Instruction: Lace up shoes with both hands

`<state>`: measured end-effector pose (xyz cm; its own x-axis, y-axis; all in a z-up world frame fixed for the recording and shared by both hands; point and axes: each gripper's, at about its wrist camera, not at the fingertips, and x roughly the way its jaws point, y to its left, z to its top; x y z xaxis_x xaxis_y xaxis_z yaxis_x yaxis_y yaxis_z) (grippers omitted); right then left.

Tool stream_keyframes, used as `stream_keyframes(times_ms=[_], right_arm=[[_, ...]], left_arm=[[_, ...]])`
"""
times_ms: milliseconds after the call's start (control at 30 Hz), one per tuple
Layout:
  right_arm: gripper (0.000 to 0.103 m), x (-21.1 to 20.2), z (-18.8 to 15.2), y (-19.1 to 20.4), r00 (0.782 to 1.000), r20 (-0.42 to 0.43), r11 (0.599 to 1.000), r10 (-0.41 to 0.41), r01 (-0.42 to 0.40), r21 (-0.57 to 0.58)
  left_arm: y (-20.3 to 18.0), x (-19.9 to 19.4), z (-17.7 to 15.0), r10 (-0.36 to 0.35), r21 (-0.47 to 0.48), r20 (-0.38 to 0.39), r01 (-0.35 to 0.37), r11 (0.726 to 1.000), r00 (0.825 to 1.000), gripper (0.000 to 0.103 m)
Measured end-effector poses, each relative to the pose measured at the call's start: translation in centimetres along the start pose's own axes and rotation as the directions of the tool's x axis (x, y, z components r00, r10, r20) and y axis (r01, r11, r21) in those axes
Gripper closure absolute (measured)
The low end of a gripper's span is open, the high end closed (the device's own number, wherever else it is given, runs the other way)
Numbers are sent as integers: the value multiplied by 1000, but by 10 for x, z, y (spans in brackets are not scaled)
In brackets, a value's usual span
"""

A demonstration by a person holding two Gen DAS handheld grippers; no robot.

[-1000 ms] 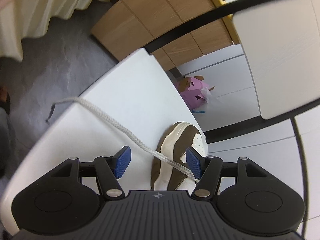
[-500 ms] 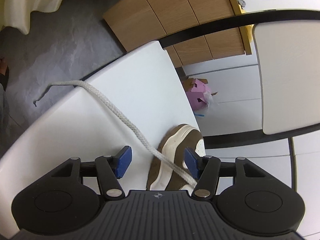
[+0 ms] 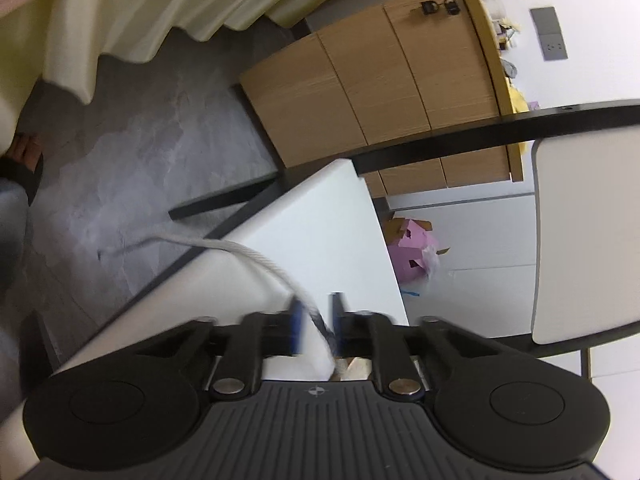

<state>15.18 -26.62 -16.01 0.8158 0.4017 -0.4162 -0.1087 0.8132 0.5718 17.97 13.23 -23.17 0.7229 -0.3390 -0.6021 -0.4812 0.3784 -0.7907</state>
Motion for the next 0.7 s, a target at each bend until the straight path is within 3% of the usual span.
stream_keyframes(times_ms=[133, 267, 333, 433, 533, 567, 700], right_arm=[[44, -4, 11, 2, 1000, 25, 1000, -3, 4, -22], [44, -8, 39, 5, 998, 34, 996, 45, -42, -80], [44, -2, 57, 7, 997, -17, 990, 75, -77, -115], [44, 22, 85, 14, 976, -182, 980, 118, -144, -137], [44, 57, 106, 35, 914, -378, 953, 146, -233, -194], [44, 71, 108, 47, 884, -446, 937, 144, -267, -226], [44, 132, 101, 100, 719, -689, 864, 94, -403, -302]], left_arm=[[-24, -2, -5, -87, 147, -17, 88, 985, 996, 99], [-45, 0, -25, -220, 249, -143, 250, 936, 965, 99], [-50, 2, -37, -256, 277, -220, 312, 909, 941, 99], [-55, 5, -58, -271, 312, -319, 371, 875, 908, 99], [-59, 8, -66, -263, 355, -366, 396, 847, 892, 99], [-59, 9, -68, -262, 364, -375, 402, 840, 889, 99], [-56, 14, -64, -272, 335, -388, 410, 848, 880, 99]])
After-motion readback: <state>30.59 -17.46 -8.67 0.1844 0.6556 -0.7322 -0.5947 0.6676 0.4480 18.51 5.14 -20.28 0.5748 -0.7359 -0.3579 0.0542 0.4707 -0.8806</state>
